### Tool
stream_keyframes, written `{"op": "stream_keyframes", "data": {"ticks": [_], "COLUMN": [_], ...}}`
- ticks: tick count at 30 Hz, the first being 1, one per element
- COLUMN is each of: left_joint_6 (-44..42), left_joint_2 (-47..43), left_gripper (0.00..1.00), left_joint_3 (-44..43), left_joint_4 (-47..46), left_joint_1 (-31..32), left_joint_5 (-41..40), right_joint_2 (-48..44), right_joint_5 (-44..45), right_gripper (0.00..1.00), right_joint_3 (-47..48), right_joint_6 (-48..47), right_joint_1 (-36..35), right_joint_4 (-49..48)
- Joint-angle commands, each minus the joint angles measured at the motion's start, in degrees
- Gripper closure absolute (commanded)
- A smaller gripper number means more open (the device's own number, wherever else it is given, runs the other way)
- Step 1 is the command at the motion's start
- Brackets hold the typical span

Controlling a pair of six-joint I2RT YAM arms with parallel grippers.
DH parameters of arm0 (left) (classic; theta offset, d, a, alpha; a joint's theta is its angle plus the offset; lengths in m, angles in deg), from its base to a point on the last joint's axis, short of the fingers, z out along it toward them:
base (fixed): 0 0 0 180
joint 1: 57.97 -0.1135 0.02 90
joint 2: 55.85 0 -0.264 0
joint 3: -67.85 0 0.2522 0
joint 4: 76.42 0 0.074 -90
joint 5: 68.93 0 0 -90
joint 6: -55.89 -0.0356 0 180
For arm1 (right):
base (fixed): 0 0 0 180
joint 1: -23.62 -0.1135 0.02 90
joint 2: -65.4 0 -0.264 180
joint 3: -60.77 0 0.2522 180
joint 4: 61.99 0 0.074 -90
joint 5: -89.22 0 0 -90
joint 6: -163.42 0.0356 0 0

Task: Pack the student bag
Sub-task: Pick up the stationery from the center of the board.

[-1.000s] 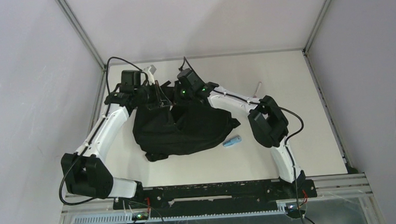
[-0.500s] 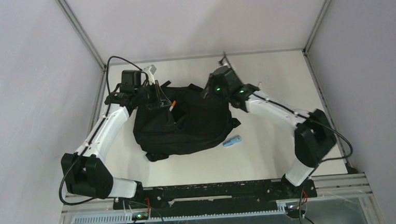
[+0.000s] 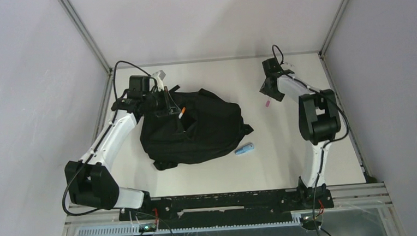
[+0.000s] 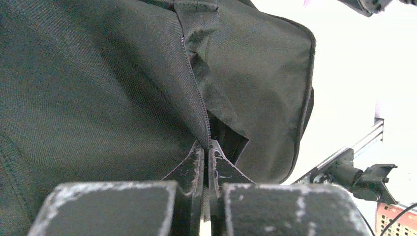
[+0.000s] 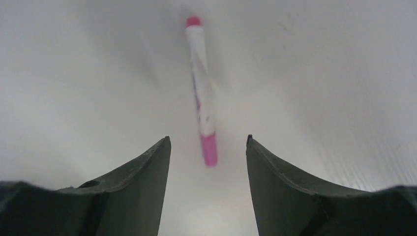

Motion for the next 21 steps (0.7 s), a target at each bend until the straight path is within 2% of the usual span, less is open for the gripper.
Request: {"op": "stream_keyframes", "data": {"ticks": [1,7,9,14,19,21], "left_joint_6": [-0.83,-0.85,-0.65,-0.15,-0.17,-0.26], "left_joint_2": [-1.38,-2.00,-1.59,-1.31,-1.91,-2.21], "left_gripper": [1.00,1.00,1.00,1.00,1.00,1.00], "left_joint_3": [0.90,1.03,1.20,1.47,1.21,1.42], "left_joint_4": [-2.61,-2.53,-2.62,-2.97,-3.04,-3.08], "left_joint_1": [0.32,0.31,0.30,0.30,0.30,0.34], "left_joint_5": [1.91,1.60,2.28,3.06,3.13,3.09], "right_joint_2": [7.25,12.45,13.12,11.42,10.50,9.94], "right_joint_5": [-1.41,-2.07,-1.60,-3.71,-6.89,-7.47], "right_gripper": [0.35,0.37,0.47,0.50,0.63,0.73], "right_joint_3": [10.59,13.58,13.57,11.69,9.02,7.60], "right_joint_6": [-1.30,-0.93,-0.87,-0.69,-1.06,-1.47], "right_joint_1": [1.98,3.09,3.35,3.66,3.71,3.62], "right_joint_4": [5.84,6.40,6.62,5.82,4.15,3.27]}}
